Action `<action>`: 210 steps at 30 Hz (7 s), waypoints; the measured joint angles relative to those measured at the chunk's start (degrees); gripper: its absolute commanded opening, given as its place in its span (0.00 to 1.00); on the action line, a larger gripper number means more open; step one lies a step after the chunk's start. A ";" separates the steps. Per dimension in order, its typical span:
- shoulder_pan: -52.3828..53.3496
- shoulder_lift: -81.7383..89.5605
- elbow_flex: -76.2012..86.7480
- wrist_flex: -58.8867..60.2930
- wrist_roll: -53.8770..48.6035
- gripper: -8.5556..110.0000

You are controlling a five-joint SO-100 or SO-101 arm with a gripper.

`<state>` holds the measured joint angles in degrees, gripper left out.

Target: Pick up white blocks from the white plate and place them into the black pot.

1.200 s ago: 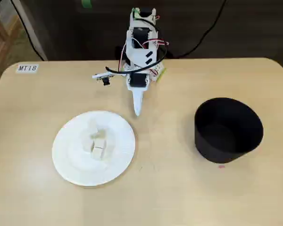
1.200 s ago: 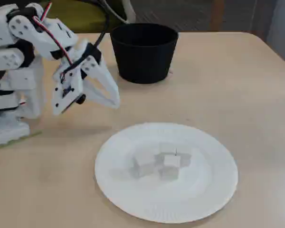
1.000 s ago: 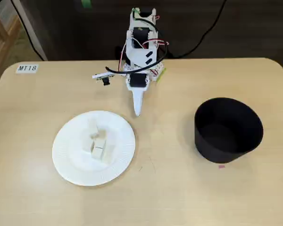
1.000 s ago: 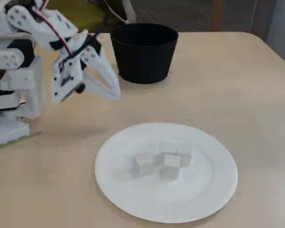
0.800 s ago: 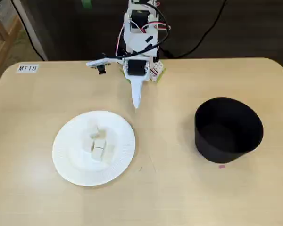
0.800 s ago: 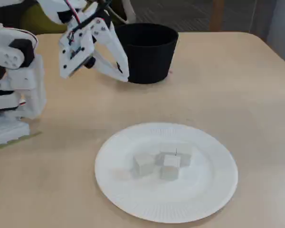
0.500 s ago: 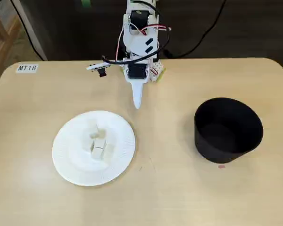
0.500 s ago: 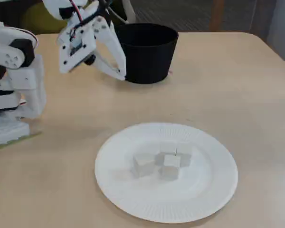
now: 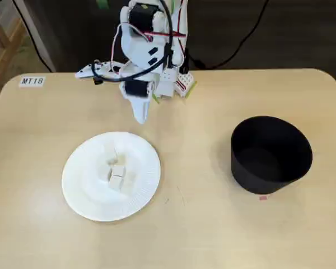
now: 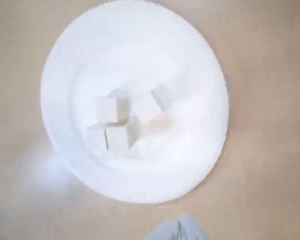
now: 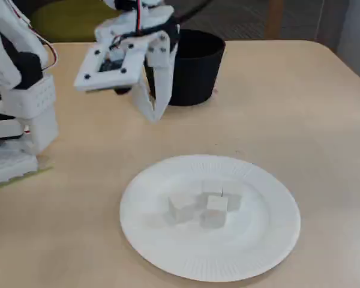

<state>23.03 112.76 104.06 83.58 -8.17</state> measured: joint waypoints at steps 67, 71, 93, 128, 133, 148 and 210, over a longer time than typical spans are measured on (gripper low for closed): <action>8.26 -33.13 -5.54 -22.41 41.40 0.05; 8.79 -33.13 -6.24 -22.94 40.43 0.05; -29.97 -11.07 -45.18 8.09 -1.32 0.05; -58.89 -21.27 -15.12 -21.27 -3.87 0.05; -53.88 -15.91 -15.12 -16.79 -4.22 0.05; -1.14 1.93 0.26 -11.69 -10.55 0.05; 5.19 -50.80 -31.55 -11.60 -2.46 0.05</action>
<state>28.21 61.96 72.51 71.98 -10.63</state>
